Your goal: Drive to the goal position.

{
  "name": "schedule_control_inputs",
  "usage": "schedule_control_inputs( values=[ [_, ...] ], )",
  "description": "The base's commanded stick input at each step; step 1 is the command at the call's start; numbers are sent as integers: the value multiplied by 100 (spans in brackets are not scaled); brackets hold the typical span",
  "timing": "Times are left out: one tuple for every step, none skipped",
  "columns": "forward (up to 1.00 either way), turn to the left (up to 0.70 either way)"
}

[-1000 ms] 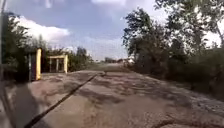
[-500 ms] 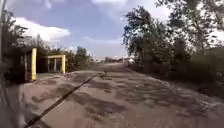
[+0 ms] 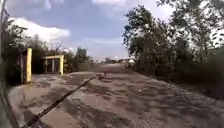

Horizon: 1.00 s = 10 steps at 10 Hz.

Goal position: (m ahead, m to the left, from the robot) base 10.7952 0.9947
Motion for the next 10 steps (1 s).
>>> schedule_control_inputs(
  values=[
    [70, 0],
    [70, 0],
    [70, 0],
    [70, 0],
    [70, 0],
    [70, 0],
    [70, 0],
    [70, 0],
    [70, 0],
    [70, 0]
  ],
)
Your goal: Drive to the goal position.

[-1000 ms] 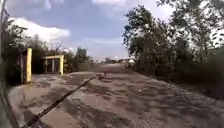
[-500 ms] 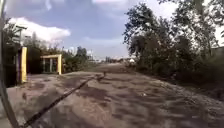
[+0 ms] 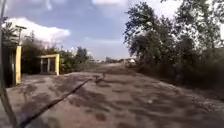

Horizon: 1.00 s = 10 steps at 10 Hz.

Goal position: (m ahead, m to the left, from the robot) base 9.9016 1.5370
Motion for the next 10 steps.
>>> schedule_control_inputs(
  values=[
    [70, 0],
    [70, 0],
    [70, 1],
    [70, 3],
    [70, 4],
    [70, 6],
    [70, 26],
    [70, 30],
    [70, 22],
    [70, 14]
  ],
)
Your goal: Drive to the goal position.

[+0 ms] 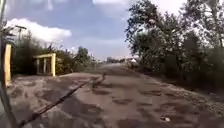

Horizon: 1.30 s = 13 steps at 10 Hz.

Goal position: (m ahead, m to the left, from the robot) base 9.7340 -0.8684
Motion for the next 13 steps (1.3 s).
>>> schedule_control_inputs(
  values=[
    [70, 6],
    [70, 0],
    [70, 0],
    [70, 0],
    [70, 0],
    [70, 0],
    [70, 0],
    [70, 0],
    [70, 0],
    [70, 0],
    [70, 0],
    [70, 0],
    [70, 0]
  ],
)
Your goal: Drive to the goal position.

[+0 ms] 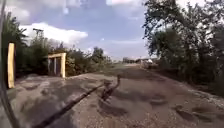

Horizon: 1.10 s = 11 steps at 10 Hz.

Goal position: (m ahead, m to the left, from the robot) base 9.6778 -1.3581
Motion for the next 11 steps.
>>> schedule_control_inputs(
  values=[
    [70, 0],
    [70, 0],
    [70, 0],
    [70, 0],
    [70, 0],
    [70, 0],
    [70, 0],
    [70, 0],
    [70, 0],
    [70, 0],
    [70, 0]
  ],
)
